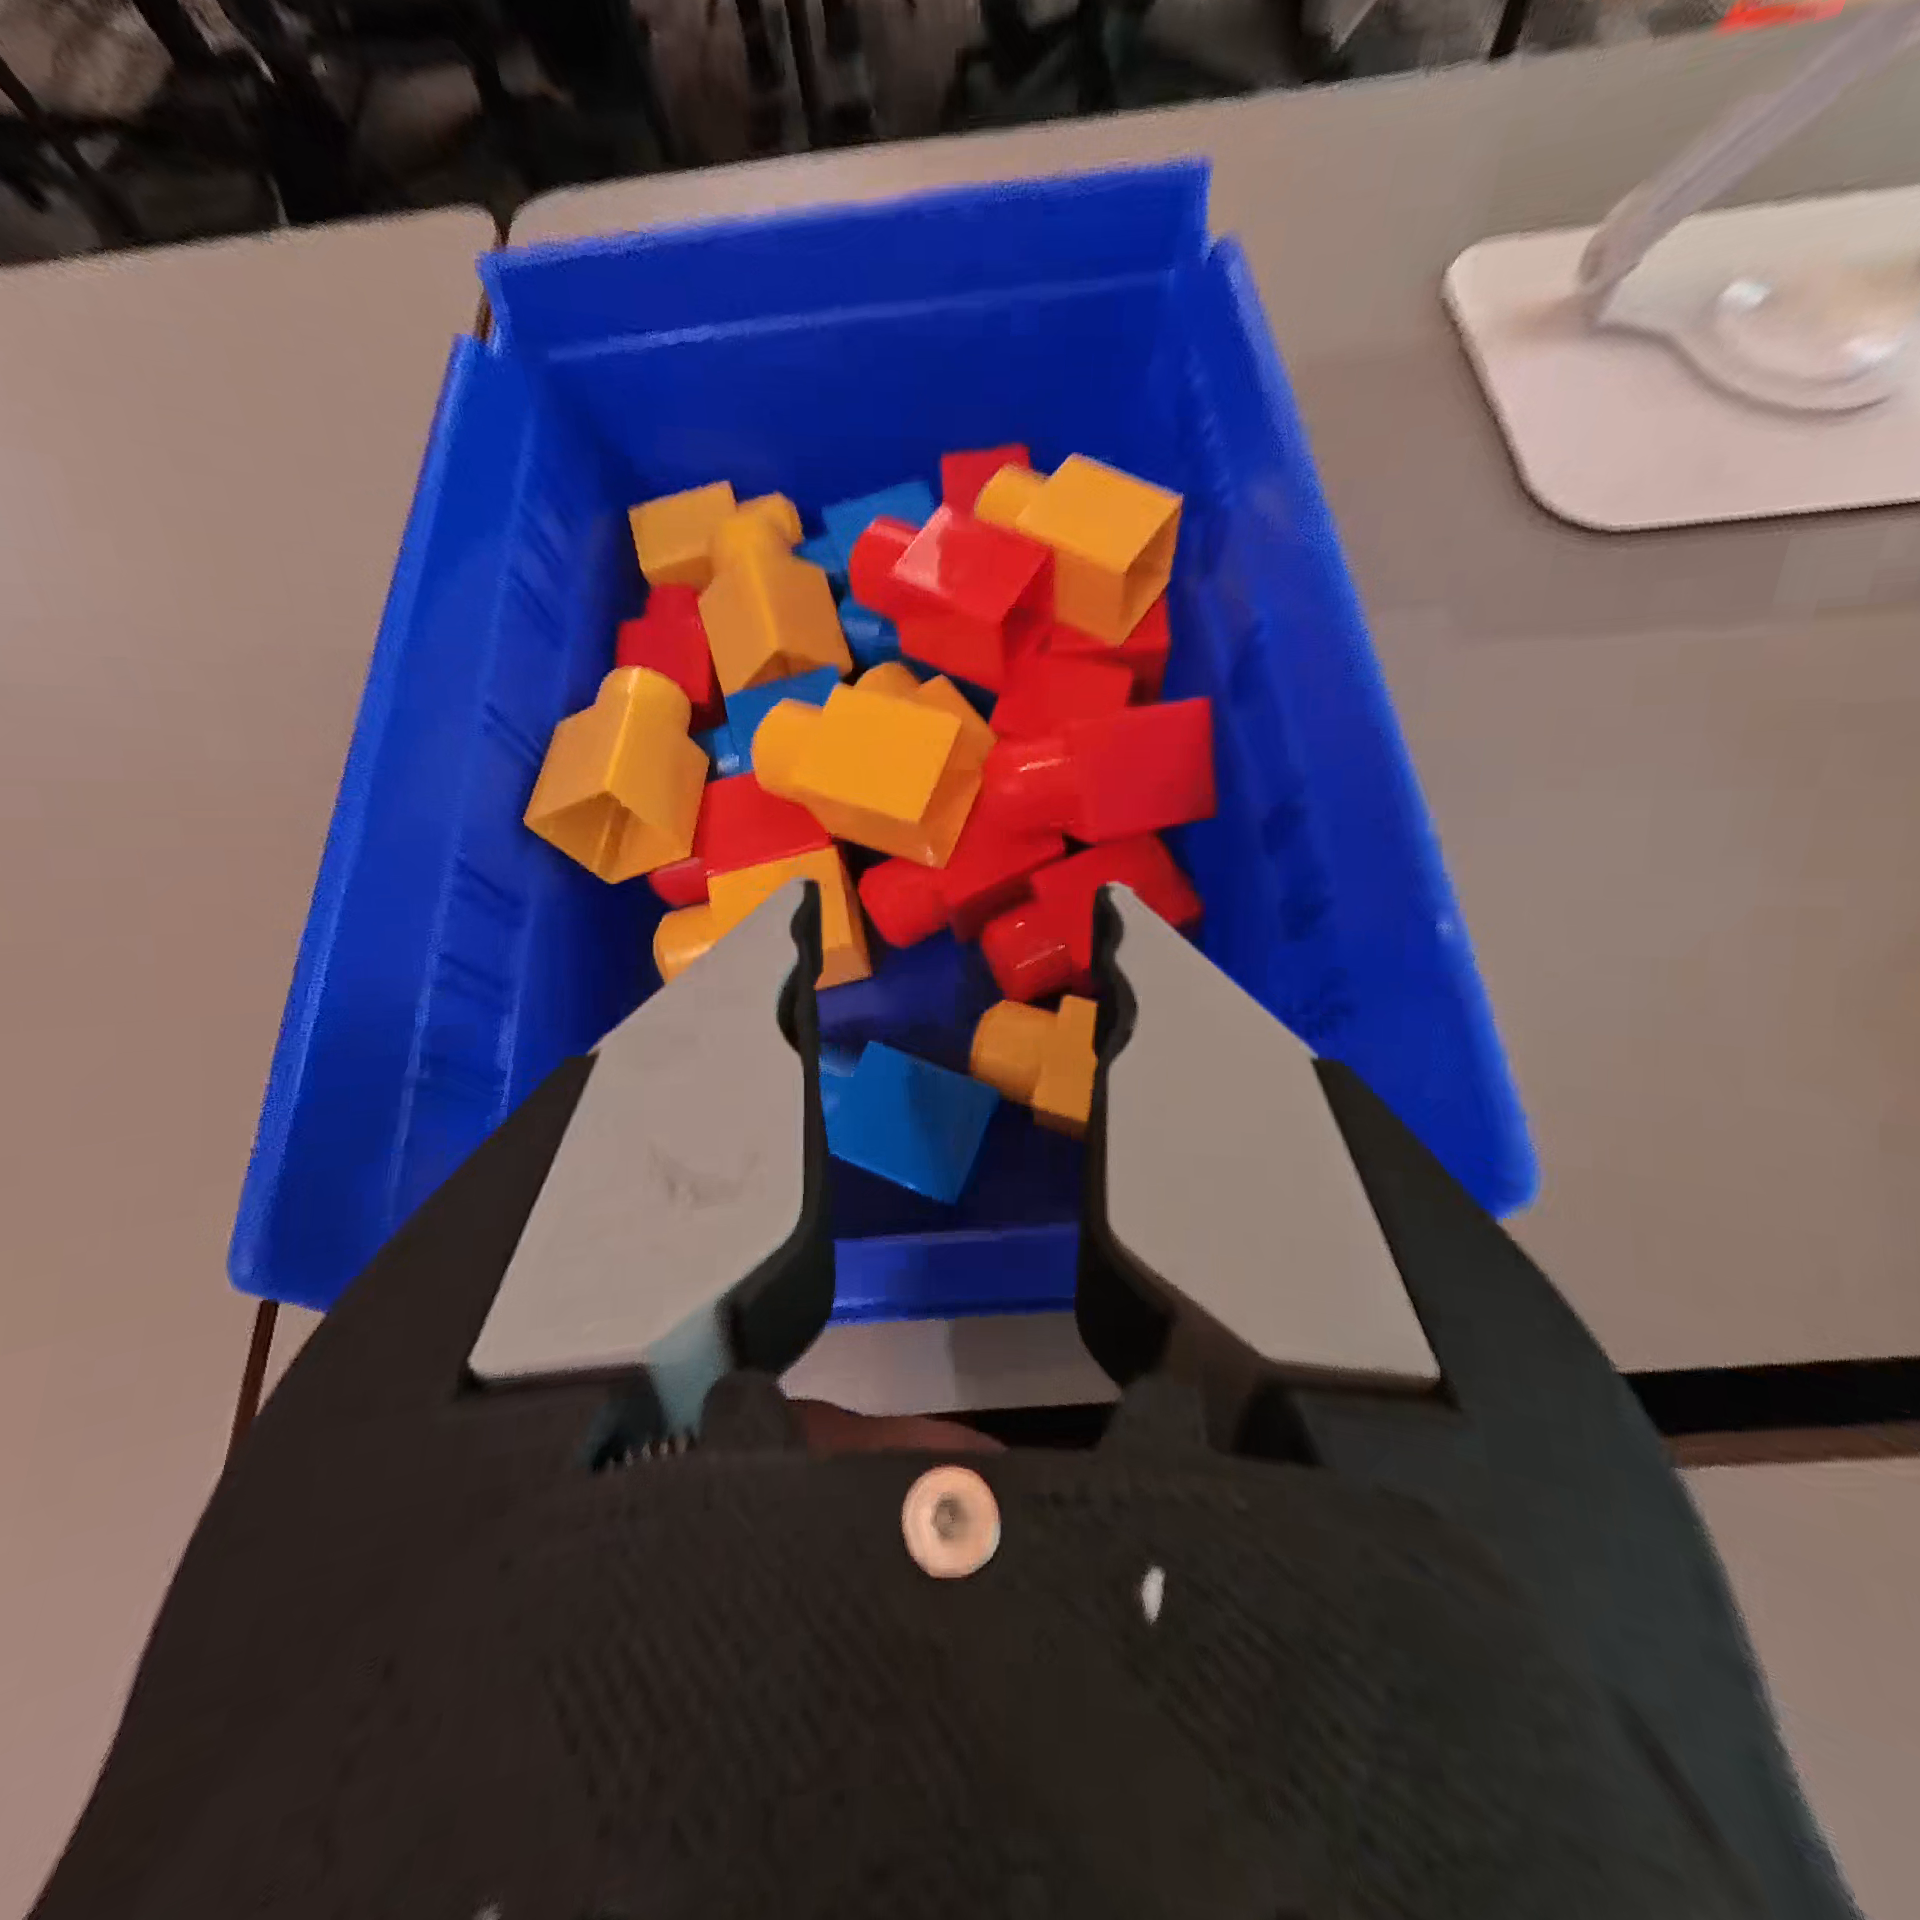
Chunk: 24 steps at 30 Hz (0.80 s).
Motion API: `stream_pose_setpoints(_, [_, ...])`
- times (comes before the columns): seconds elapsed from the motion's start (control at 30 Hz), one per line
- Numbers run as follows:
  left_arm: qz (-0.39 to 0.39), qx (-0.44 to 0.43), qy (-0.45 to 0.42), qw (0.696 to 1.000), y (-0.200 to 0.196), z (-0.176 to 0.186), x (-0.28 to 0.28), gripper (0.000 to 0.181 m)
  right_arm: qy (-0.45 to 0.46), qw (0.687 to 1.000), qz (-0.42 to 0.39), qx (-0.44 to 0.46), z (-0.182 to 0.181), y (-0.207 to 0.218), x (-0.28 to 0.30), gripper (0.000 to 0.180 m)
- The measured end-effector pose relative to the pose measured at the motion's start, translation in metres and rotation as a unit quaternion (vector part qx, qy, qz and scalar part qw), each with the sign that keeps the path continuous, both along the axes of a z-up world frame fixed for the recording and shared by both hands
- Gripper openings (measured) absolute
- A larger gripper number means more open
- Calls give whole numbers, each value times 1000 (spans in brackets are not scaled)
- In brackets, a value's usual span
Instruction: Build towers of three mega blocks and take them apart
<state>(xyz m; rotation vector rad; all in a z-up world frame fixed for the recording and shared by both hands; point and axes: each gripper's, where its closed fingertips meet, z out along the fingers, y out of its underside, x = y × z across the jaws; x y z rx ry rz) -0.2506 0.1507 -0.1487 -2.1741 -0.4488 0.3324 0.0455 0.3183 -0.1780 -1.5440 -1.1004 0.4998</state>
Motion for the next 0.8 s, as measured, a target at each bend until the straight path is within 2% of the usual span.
stream_pose_setpoints(0.17, [15, -42, -5, 999, 6, -29, -18, 50, 6, 1000, 16, -5, 2, -8, -6, 69])
stream_pose_setpoints(0.37, [-5, -57, 9, 998, 23, -41, -26, 48, -3, 999, 40, 11, 1, -16, -14, 65])
stream_pose_setpoints(0.43, [-21, -49, 11, 999, 29, -33, -25, 48, -11, 999, 47, 11, -4, -16, -18, 64])
stream_pose_setpoints(0.57, [-105, -21, 92, 990, 43, 2, -12, 46, -12, 998, 60, -8, -7, -17, -23, 57])
stream_pose_setpoints(0.67, [-191, -68, 148, 968, 49, 5, -5, 36, 8, 997, 71, -12, 0, -18, -26, 57])
stream_pose_setpoints(0.73, [-217, -97, 153, 959, 53, 2, -8, 36, 15, 997, 82, -11, 4, -22, -27, 57])
stream_pose_setpoints(0.8, [-251, -113, 123, 953, 58, -4, -3, 36, 24, 996, 87, -7, 11, -26, -26, 58])
